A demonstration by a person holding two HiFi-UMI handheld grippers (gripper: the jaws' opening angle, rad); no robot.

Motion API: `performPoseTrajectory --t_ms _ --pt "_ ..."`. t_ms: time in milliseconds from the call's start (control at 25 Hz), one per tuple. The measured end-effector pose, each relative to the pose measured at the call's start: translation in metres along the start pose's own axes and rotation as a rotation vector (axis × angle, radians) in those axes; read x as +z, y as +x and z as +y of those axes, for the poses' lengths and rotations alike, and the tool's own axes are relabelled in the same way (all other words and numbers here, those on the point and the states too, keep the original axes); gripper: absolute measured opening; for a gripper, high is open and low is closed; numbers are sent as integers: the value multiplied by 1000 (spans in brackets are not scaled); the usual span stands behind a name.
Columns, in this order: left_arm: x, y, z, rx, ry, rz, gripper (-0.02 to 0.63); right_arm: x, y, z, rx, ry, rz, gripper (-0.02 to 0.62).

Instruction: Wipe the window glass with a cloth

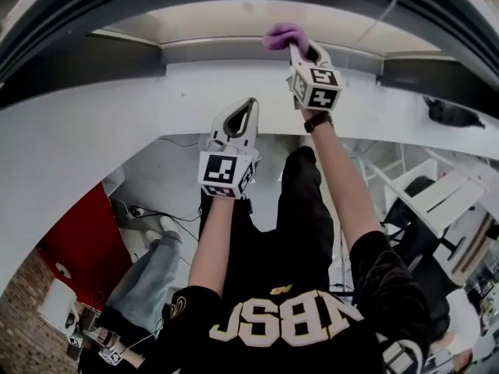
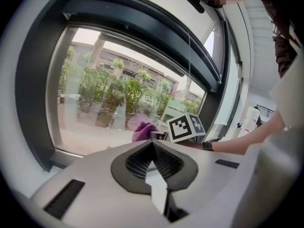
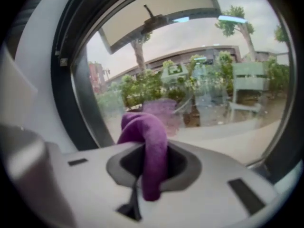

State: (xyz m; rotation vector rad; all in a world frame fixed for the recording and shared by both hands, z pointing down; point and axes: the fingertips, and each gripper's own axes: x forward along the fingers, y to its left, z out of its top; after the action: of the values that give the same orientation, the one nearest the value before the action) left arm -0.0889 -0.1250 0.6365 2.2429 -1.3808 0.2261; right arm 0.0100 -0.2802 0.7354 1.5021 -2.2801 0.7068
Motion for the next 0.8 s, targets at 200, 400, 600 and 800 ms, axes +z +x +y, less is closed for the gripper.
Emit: performPoseTrajectory --t_ms 200,400,600,800 --pt "-34 56 -86 -115 -7 32 20 -12 -57 -162 -195 184 -3 66" --pt "-58 86 -128 -165 -12 52 20 -41 -97 -287 -393 440 -23 66" --pt "-57 91 -115 -119 -19 30 20 -46 -103 -324 -469 458 -38 66" --pt "-44 55 -54 -15 -37 11 20 -88 -53 -210 -268 351 100 66"
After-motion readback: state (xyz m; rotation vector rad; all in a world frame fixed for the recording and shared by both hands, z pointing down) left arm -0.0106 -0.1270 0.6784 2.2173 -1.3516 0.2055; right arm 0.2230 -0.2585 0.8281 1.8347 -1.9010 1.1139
